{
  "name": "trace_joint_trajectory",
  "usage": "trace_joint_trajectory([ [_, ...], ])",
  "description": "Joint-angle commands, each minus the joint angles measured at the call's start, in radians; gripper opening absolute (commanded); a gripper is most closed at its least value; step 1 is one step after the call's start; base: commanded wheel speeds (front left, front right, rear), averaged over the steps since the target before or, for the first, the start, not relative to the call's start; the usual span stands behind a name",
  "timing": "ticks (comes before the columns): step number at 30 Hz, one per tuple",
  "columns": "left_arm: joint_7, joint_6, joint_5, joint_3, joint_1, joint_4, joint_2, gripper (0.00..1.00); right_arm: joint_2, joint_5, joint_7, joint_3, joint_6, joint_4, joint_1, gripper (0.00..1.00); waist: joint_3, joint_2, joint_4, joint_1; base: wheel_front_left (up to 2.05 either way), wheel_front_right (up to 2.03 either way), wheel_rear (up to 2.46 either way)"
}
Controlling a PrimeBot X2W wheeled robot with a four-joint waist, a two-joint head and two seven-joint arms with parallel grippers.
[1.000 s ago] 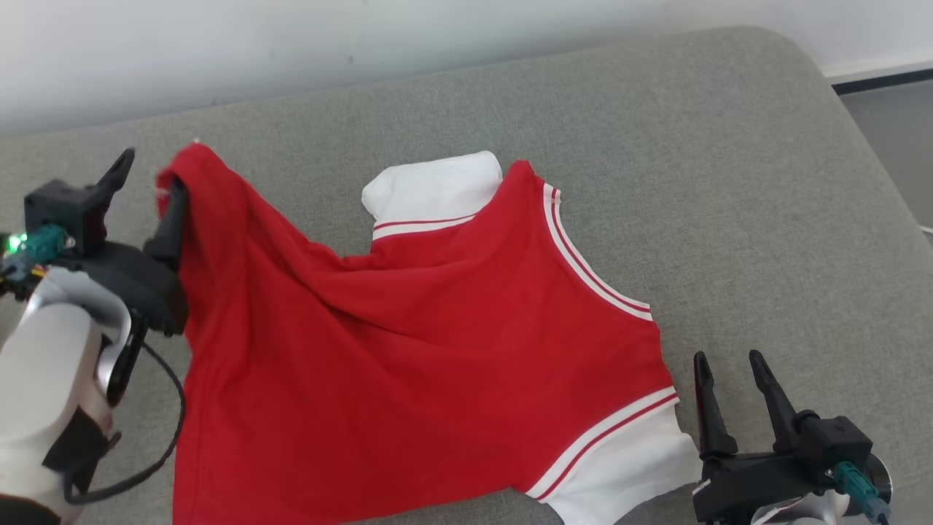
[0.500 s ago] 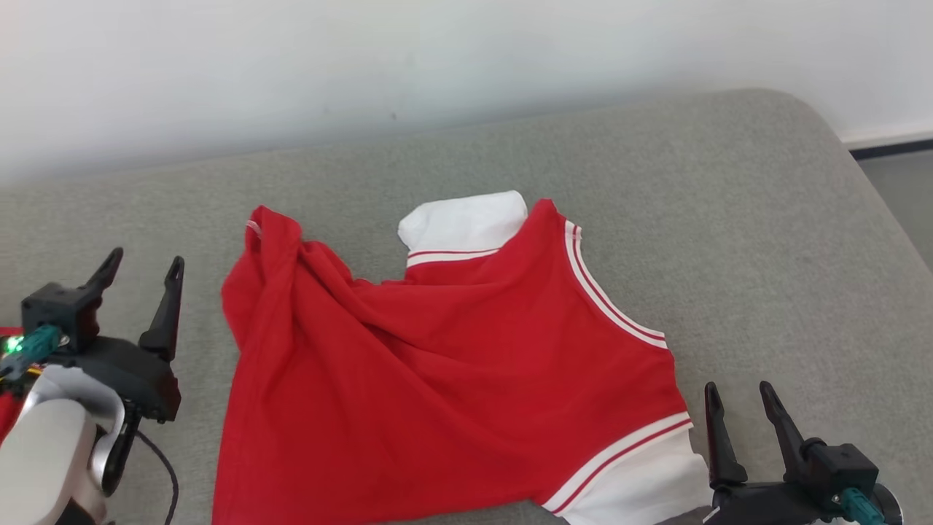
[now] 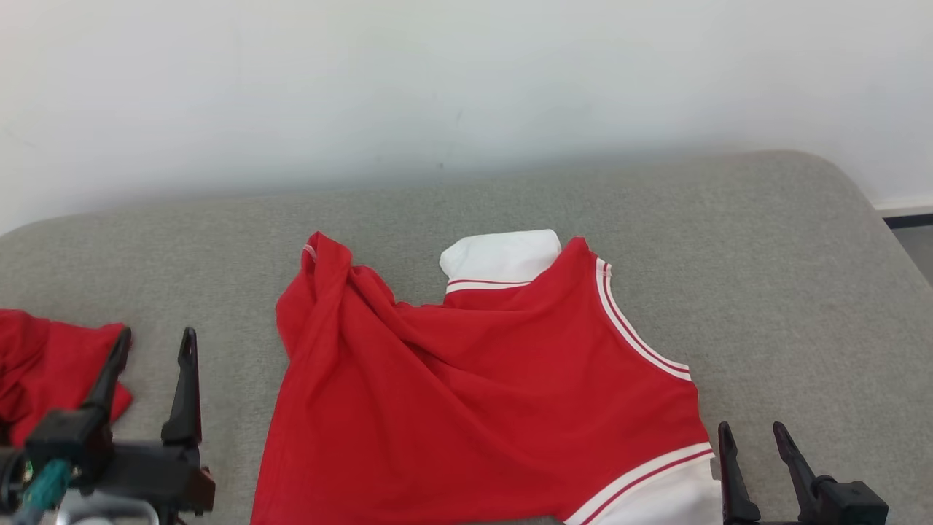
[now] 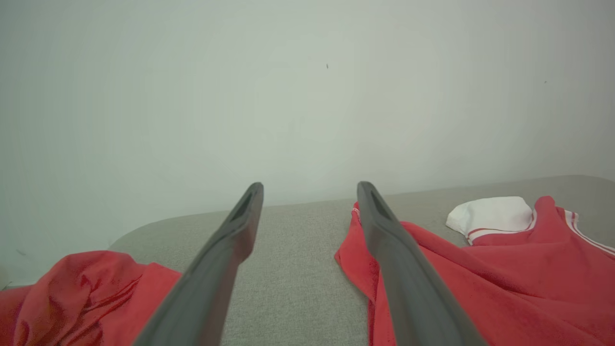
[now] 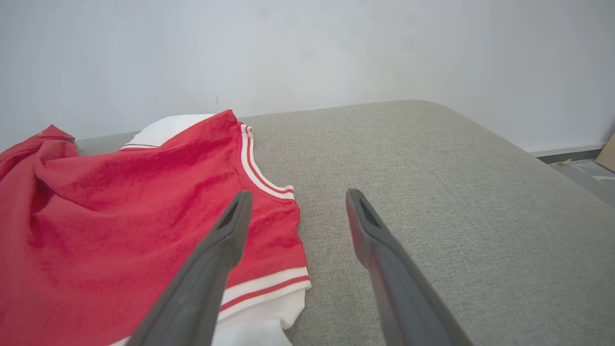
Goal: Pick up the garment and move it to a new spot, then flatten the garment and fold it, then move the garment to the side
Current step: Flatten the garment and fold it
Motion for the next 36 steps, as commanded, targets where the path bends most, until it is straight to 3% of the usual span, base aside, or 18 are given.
trace_joint_trajectory([
  [1,-0.003,0.011,0.028,0.026,0.055,-0.040,-0.020,1.00,-0.002,-0.005,0.000,0.000,-0.003,-0.002,0.013,1.00,-0.018,0.0000,0.017,0.0002,0.00,0.00,0.00],
  [13,-0.003,0.039,0.207,0.165,0.281,-0.265,-0.168,1.00,-0.022,0.005,0.000,0.005,-0.003,0.013,0.004,1.00,-0.031,0.0000,0.051,0.0002,0.00,0.00,0.00],
  [16,-0.003,0.037,0.246,0.180,0.312,-0.282,-0.183,1.00,-0.019,0.002,0.000,0.005,-0.003,0.014,0.002,1.00,-0.031,0.0000,0.057,0.0002,0.00,0.00,0.00],
  [24,-0.003,0.008,0.308,0.212,0.353,-0.235,-0.226,1.00,-0.046,-0.004,0.000,0.048,-0.003,0.061,-0.047,1.00,-0.033,0.0000,0.079,0.0002,0.00,0.00,0.00],
  [36,-0.003,-0.051,0.329,0.246,0.303,-0.183,-0.270,1.00,-0.185,0.031,0.101,0.186,-0.003,0.312,-0.340,1.00,-0.014,0.0000,0.120,0.0002,0.00,0.00,0.00],
])
